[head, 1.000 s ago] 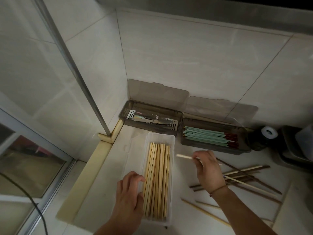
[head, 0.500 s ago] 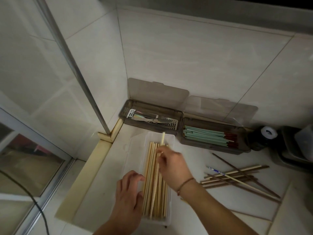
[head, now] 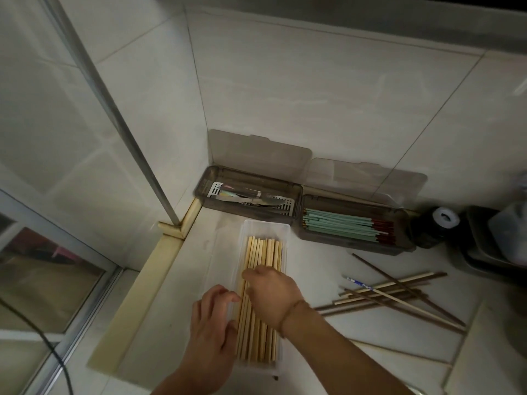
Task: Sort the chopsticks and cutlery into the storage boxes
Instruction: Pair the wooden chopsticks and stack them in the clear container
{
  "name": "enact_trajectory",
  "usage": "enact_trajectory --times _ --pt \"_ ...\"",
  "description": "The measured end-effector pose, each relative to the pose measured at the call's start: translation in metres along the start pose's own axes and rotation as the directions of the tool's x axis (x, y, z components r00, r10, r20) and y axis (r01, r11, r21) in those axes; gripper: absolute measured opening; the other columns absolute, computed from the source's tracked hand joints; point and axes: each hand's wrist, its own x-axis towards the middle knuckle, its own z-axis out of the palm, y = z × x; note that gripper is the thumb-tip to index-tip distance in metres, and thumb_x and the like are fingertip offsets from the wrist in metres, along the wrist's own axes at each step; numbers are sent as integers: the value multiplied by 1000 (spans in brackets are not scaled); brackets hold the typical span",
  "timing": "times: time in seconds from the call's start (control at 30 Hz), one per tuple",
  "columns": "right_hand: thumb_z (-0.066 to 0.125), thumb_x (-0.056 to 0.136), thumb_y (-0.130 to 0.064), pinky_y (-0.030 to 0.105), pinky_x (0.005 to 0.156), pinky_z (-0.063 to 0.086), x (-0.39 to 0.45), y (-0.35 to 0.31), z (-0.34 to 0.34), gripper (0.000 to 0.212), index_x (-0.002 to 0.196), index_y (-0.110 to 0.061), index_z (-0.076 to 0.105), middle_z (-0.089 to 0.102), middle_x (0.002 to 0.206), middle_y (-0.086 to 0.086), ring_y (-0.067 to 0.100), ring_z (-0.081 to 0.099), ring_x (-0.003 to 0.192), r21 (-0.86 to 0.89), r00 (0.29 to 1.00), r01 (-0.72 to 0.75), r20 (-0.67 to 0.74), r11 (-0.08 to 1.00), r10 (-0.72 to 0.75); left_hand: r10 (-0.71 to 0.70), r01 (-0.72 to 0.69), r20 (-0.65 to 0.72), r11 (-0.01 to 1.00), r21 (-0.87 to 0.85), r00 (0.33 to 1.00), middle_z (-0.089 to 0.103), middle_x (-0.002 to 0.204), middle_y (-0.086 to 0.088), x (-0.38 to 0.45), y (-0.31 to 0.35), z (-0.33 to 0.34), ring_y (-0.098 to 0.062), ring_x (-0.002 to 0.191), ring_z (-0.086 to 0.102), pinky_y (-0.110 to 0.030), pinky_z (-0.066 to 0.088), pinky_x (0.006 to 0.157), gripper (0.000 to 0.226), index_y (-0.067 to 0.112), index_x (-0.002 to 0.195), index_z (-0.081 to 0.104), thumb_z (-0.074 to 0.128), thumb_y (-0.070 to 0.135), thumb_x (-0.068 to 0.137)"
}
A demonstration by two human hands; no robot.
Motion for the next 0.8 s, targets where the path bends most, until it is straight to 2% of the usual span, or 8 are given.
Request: enact_trajectory --times 0.1,0.13,0.2,0.3,0.4,0.6,0.73,0.8 --pt "58 87 -14 25 83 49 -27 39 -6 19 103 -18 66 65 97 -1 15 59 91 78 899 159 -424 984 -111 2 -2 -8 1000 -4 1000 31 129 17 0 0 -1 -5 116 30 -39 39 87 43 41 116 38 36 26 75" --pt "62 84 -10 25 80 50 -37 62 -6 17 99 -17 68 66 93 -1 15 60 88 85 847 116 -528 990 -54 -2 2 -6 1000 -5 1000 31 129 18 0 1 -1 -4 120 28 -38 38 89 43 42 115 37 35 26 76" --pt "59 82 -11 29 76 51 -60 115 -8 15 92 -13 70 68 88 4 20 62 83 128 759 -111 -629 985 168 2 -2 -7 1000 0 1000 30 129 19 1 1 -1 -1 123 25 -37 37 89 42 42 115 38 36 26 76" --pt "55 86 -15 35 77 50 -98 193 -5 19 96 -12 71 68 94 11 30 62 87 217 669 -541 -473 812 573 3 -3 -13 1000 2 1000 30 129 19 0 0 0 -1 122 26 -37 36 88 42 42 116 39 37 26 77" --pt "62 84 -12 41 79 50 -138 237 2 18 100 -14 70 66 100 14 36 59 91 212 578 -719 -346 662 739 3 -3 -11 1000 8 1000 27 129 24 0 1 0 -1 123 26 -36 35 87 42 43 115 37 37 25 78" --pt "69 83 -18 39 74 48 -167 248 19 18 101 -18 71 65 102 8 34 54 92 119 605 -734 -332 668 724 -12 12 -12 1000 18 1000 25 127 26 1 4 0 -1 117 27 -35 35 88 39 39 114 40 38 24 78" --pt "63 84 -18 40 69 47 -167 247 22 12 89 -13 72 67 91 10 37 52 87 117 577 -701 -487 703 656 -26 26 -6 999 20 1000 27 126 23 1 4 0 -7 112 30 -35 34 88 37 39 114 41 35 29 78" --pt "49 84 -30 41 68 48 -163 238 17 31 88 -9 71 67 86 12 37 52 83 134 570 -611 -610 780 551 -21 21 -5 1000 19 1000 27 127 23 0 5 1 -2 116 28 -35 34 88 38 40 114 40 38 25 79"
